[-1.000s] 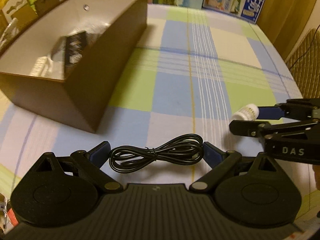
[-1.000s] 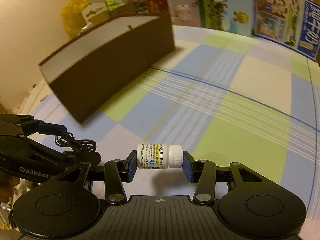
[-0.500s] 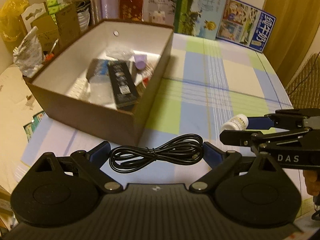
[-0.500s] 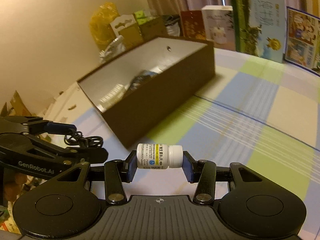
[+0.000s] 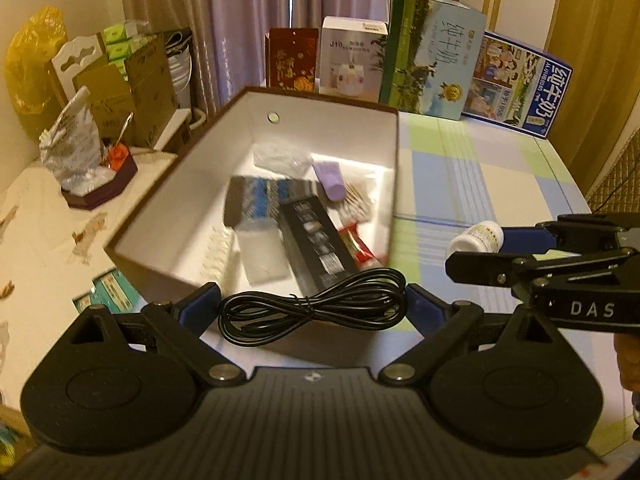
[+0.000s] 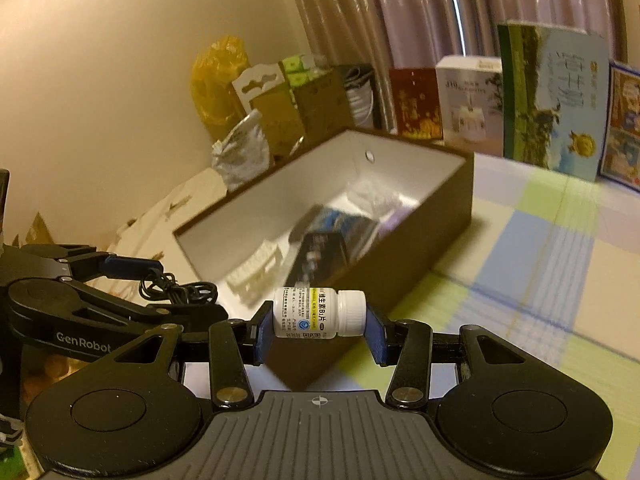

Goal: Organize objects

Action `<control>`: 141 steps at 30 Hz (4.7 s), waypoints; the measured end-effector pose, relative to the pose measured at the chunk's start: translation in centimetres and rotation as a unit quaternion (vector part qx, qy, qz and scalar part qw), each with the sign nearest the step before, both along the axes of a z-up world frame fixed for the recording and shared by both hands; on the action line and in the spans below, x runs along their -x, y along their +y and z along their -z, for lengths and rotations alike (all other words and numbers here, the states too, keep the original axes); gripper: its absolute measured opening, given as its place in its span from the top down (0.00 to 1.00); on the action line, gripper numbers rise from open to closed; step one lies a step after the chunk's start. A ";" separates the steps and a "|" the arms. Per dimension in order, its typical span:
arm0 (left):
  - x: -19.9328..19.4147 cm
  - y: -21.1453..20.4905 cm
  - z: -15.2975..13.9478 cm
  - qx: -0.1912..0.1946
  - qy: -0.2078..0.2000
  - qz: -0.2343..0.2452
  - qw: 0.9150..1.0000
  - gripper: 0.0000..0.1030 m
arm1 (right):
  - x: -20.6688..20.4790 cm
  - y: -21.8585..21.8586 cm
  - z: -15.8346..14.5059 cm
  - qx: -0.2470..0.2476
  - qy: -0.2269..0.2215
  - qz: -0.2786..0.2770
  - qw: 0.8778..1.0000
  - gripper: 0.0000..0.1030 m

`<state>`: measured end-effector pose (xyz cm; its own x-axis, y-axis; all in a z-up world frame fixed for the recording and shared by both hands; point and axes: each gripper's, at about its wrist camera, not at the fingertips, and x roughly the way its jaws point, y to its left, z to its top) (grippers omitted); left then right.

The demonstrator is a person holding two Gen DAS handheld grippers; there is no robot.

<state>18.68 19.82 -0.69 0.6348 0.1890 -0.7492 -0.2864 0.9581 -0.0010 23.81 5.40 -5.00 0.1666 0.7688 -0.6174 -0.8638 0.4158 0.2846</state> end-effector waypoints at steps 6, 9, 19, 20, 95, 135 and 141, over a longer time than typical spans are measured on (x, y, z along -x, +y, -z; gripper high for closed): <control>-2.2 3.5 -0.3 -0.007 -0.008 0.007 1.000 0.07 | -1.0 3.2 -0.5 -0.002 -0.010 0.016 1.000 0.57; -3.5 5.1 0.0 -0.005 -0.007 0.012 1.000 0.07 | -1.6 4.8 -0.3 0.002 -0.016 0.026 1.000 0.57; -9.1 8.9 1.5 -0.013 0.004 0.035 0.999 0.07 | -4.6 9.3 0.9 0.023 -0.021 0.065 0.997 0.57; -9.6 9.3 1.6 -0.012 0.005 0.038 0.999 0.07 | -4.9 9.7 1.0 0.025 -0.023 0.067 0.997 0.57; -15.9 16.2 0.8 0.032 0.016 0.054 0.998 0.01 | -8.4 13.8 1.4 0.056 -0.012 0.125 0.991 0.02; 2.7 0.8 -1.4 0.049 -0.011 0.037 0.998 0.01 | 3.7 -4.9 -2.3 0.046 -0.001 0.175 0.983 0.02; 5.0 -2.6 -1.4 0.050 -0.011 0.050 0.997 0.01 | 5.4 -8.9 -2.4 0.046 0.000 0.188 0.981 0.02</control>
